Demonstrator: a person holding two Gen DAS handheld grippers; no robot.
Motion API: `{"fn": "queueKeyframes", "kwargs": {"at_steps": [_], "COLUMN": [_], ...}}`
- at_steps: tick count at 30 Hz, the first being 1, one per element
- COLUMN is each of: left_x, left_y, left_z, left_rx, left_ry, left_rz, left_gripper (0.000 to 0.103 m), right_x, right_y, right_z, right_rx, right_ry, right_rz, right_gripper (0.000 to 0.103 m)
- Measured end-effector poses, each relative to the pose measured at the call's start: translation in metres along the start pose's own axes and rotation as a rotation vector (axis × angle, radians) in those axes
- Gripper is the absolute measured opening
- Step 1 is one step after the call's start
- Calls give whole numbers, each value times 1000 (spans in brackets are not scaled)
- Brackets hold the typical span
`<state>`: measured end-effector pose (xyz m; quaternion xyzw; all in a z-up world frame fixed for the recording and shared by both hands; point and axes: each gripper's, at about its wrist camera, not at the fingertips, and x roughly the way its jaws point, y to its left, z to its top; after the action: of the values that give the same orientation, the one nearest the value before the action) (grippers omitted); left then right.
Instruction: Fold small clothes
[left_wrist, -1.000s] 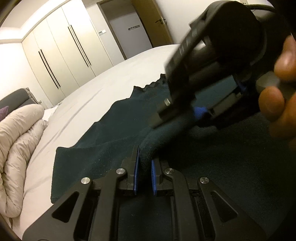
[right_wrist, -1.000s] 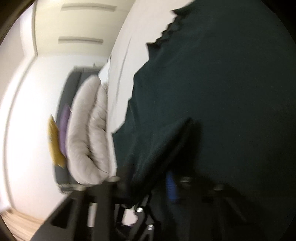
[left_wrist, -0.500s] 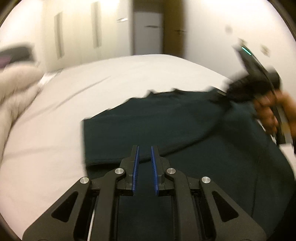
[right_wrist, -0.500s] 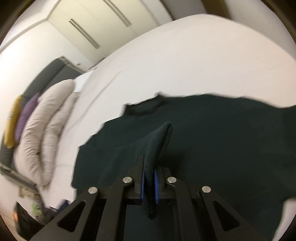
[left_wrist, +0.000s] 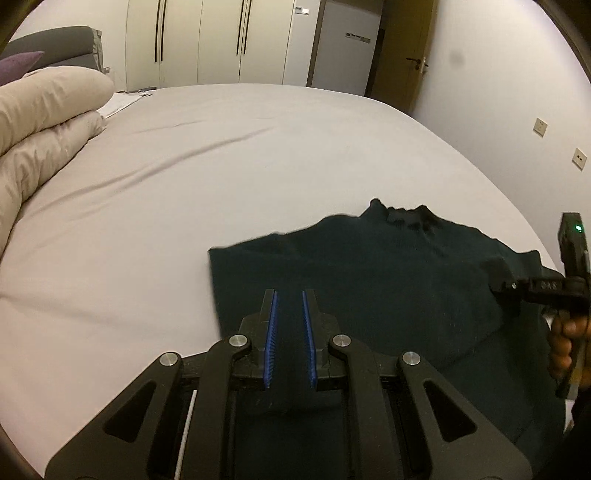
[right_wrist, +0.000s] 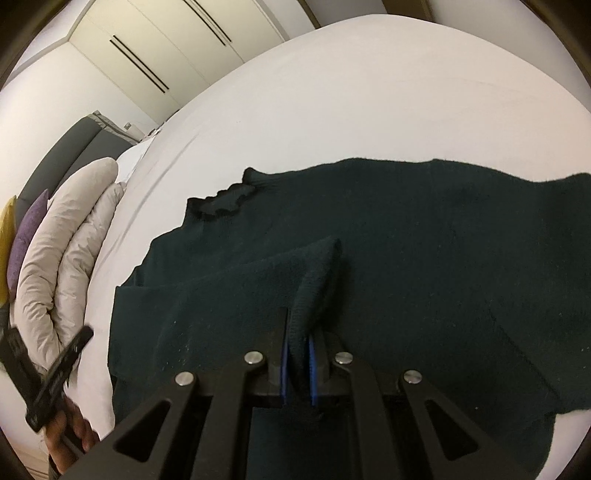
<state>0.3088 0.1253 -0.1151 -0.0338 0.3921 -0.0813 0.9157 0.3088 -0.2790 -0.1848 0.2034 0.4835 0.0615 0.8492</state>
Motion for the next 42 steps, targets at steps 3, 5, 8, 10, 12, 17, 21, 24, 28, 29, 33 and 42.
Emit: {"fn": "queueKeyframes", "kwargs": {"at_steps": [3,5,8,10,12,17,21,24,28,29,33,42], "left_x": [16,31,53,43,24,-3,17,39,63,65,68,63], "left_y": [-8,-9,18,52,78,90,37,-3,-30,-28,-15,-8], "left_z": [8,7,1,3,12,29,13,-4,-24,-25,-22,-30], "left_rx": [23,38,-65,-176,-217,-184,-47,35,189,186,171,190], "left_ry": [21,63,140,121,70,17,78,119,156,150,159,133], "left_rz": [3,25,-32,-75,-53,-10,-9,1,106,107,132,151], "left_gripper": [12,12,12,12,12,12,12,12,12,13,16,16], "right_x": [-1,2,4,6,7,9,8,6,5,4,-4,-51], "right_y": [-1,-4,-7,-13,-17,-12,-8,-8,-4,-5,-12,-18], "right_z": [1,2,-1,-2,-2,-4,-4,-6,-8,-8,-10,-16], "right_rx": [8,23,27,40,49,39,19,26,2,2,29,145], "right_ry": [-5,4,2,-6,-11,-34,-38,-36,-32,-30,-30,-169], "right_rz": [0,4,8,34,57,32,6,11,10,12,22,8], "right_gripper": [9,9,9,9,9,9,10,13,17,18,19,35]}}
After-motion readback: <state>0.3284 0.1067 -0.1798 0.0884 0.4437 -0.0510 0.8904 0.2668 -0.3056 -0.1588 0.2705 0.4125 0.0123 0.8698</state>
